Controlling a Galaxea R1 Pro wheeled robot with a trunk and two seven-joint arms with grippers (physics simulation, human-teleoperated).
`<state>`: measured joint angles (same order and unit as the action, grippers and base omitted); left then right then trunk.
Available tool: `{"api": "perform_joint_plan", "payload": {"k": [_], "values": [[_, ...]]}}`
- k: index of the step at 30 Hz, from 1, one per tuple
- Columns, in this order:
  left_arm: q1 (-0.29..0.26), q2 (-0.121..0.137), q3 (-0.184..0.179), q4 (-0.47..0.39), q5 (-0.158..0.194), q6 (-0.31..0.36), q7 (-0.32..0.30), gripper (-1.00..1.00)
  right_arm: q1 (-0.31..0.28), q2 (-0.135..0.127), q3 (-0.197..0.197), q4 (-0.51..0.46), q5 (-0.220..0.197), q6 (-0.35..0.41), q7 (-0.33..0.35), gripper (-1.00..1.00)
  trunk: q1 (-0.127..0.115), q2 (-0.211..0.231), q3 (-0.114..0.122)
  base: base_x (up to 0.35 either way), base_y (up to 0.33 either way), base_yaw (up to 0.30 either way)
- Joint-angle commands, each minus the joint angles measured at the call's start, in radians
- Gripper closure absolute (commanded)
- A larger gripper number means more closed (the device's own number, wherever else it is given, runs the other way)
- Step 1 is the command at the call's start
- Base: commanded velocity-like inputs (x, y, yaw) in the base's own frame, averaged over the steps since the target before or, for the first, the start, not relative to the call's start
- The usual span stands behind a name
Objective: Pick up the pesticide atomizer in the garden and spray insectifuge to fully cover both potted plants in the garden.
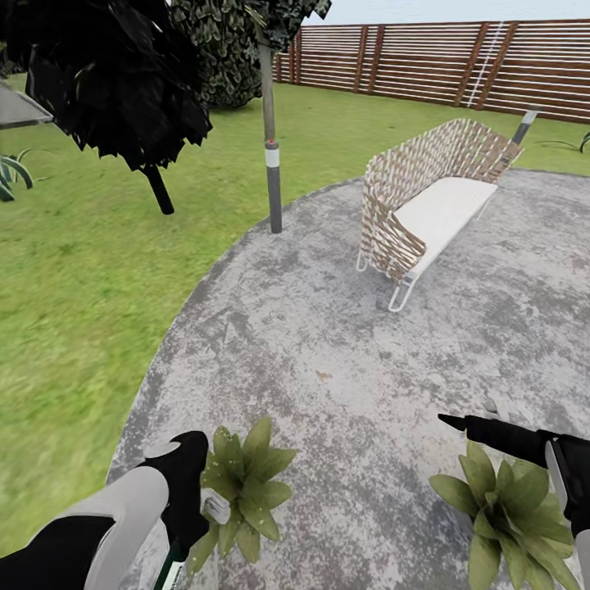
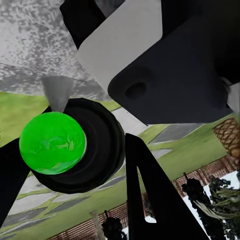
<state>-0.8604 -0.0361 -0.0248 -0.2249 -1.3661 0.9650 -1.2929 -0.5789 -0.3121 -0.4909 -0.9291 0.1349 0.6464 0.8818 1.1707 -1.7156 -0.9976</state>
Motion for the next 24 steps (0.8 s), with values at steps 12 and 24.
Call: {"api": "perform_joint_plan", "payload": {"k": [12,24], "values": [[-0.007,-0.022,-0.003,-0.116,-0.008,0.012,-0.046,1.00,-0.001,0.000,-0.003,-0.001,0.010,0.003,0.009,-1.00,0.000,0.000,-0.001,0.004,-0.027,0.006],[0.000,-0.019,-0.003,-0.095,-0.012,0.008,-0.057,1.00,-0.001,0.001,-0.003,-0.001,0.011,0.002,0.009,-1.00,0.000,0.000,-0.001,0.000,-0.002,0.000]]}}
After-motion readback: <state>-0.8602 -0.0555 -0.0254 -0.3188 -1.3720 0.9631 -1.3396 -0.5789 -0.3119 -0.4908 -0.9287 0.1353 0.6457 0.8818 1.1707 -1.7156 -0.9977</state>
